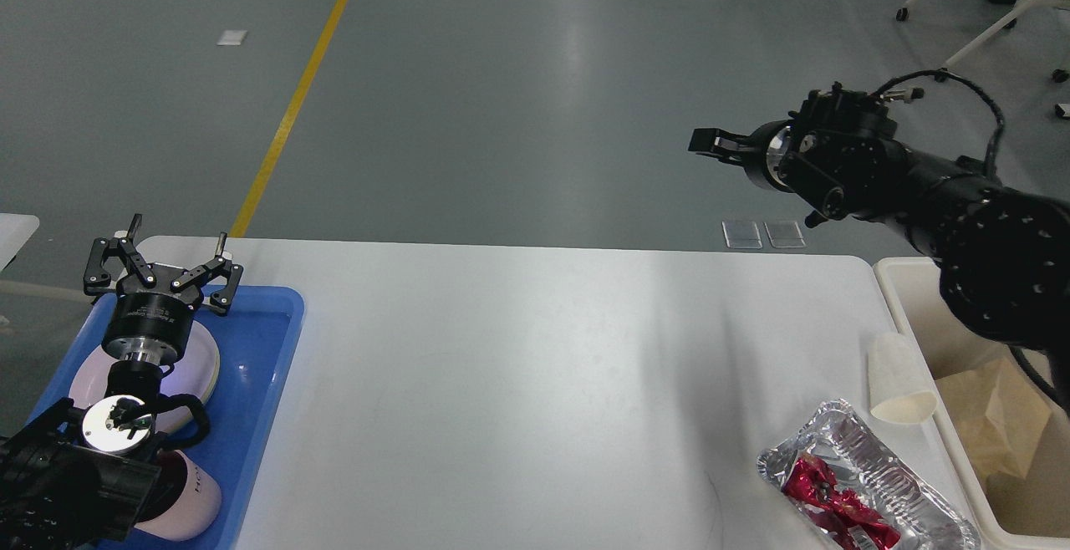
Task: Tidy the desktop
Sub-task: 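Raise the right gripper and lower it onto the plastic bag of red cans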
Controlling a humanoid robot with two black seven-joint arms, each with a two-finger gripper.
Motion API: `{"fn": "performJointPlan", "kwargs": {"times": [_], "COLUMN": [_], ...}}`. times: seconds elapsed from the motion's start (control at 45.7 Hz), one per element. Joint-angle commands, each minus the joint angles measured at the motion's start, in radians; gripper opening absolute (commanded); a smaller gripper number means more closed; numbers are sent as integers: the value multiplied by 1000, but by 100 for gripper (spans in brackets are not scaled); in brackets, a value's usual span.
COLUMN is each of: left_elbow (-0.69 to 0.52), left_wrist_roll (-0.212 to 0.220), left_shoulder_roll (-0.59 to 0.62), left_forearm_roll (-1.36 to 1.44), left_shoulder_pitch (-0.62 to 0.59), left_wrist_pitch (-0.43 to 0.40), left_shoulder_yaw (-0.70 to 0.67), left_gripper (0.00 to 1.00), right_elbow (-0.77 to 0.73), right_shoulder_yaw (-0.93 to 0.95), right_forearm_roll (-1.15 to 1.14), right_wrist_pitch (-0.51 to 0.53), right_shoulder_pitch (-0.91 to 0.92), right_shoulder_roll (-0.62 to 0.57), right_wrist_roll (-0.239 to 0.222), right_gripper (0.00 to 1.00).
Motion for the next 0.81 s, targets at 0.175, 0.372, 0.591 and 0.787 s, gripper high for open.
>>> {"fn": "performJointPlan", "kwargs": {"times": [0.175, 0.372, 0.591, 0.787], "left_elbow": [0, 0, 0, 0], "left_wrist_roll": [0, -2, -2, 0], "left_shoulder_roll": [0, 0, 0, 0], "left_forearm_roll": [0, 0, 0, 0], "left_shoulder_pitch": [0, 0, 0, 0], "left_wrist_pitch": [0, 0, 0, 0], "left_shoulder_yaw": [0, 0, 0, 0], "left_gripper": [96, 96, 96, 96], "right_elbow": [327, 465, 468, 513], "right_shoulder_yaw": [-7, 16, 89, 79], "right_forearm_roll": [2, 6, 17, 14], "right_wrist_pitch": [275, 486, 707, 707], "right_shoulder_pitch": [361, 533, 619, 677], "right_shoulder_roll": [90, 45, -45, -95], "right_wrist_roll": [4, 7, 6, 0], "right_gripper": [100, 100, 100, 100]}}
